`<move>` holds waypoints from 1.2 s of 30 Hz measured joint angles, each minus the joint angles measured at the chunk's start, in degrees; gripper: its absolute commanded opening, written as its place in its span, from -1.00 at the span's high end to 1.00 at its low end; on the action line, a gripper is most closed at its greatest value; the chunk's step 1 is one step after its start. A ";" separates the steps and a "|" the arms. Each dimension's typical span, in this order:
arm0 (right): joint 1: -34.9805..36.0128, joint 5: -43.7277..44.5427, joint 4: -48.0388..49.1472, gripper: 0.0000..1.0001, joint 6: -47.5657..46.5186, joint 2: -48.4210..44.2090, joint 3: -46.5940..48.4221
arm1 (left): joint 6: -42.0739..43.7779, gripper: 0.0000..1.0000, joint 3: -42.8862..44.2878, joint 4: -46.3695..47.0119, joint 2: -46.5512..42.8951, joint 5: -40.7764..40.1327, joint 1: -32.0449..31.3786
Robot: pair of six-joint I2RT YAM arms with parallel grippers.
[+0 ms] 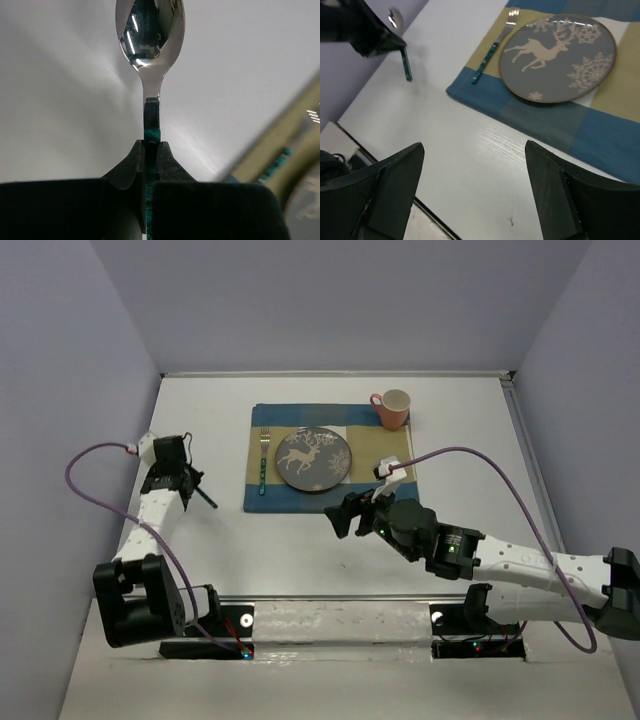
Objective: Set the dinner table for one person
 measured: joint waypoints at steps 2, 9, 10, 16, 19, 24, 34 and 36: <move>-0.46 1.86 -2.86 -0.76 0.02 -0.70 0.00 | 0.85 1.00 5.97 -1.79 -2.73 -0.74 -6.67; -8.55 7.06 -13.40 -0.71 1.68 -7.45 -0.70 | -0.42 1.00 21.18 2.12 0.81 -4.09 -34.97; -9.09 7.91 -14.60 -0.70 1.97 -8.61 -0.74 | -0.83 1.00 22.08 2.47 2.23 -4.33 -37.42; -10.67 14.27 -21.84 -0.68 2.49 -17.40 -0.61 | -1.75 1.00 34.73 2.38 22.43 -5.07 -49.66; -11.96 15.85 -24.00 -0.68 2.82 -19.82 -0.59 | -1.44 1.00 46.82 1.86 35.50 -5.46 -52.92; -12.70 17.22 -28.22 -0.67 4.50 -21.55 -0.59 | -1.16 1.00 59.58 -0.66 48.57 -4.76 -55.36; -12.70 17.99 -31.74 -0.66 6.54 -23.89 -0.63 | -3.19 1.00 65.02 -3.45 55.30 -3.69 -56.74; -12.70 17.99 -32.11 -0.66 6.75 -23.87 -0.72 | -3.65 1.00 65.02 -3.41 55.32 -3.48 -56.74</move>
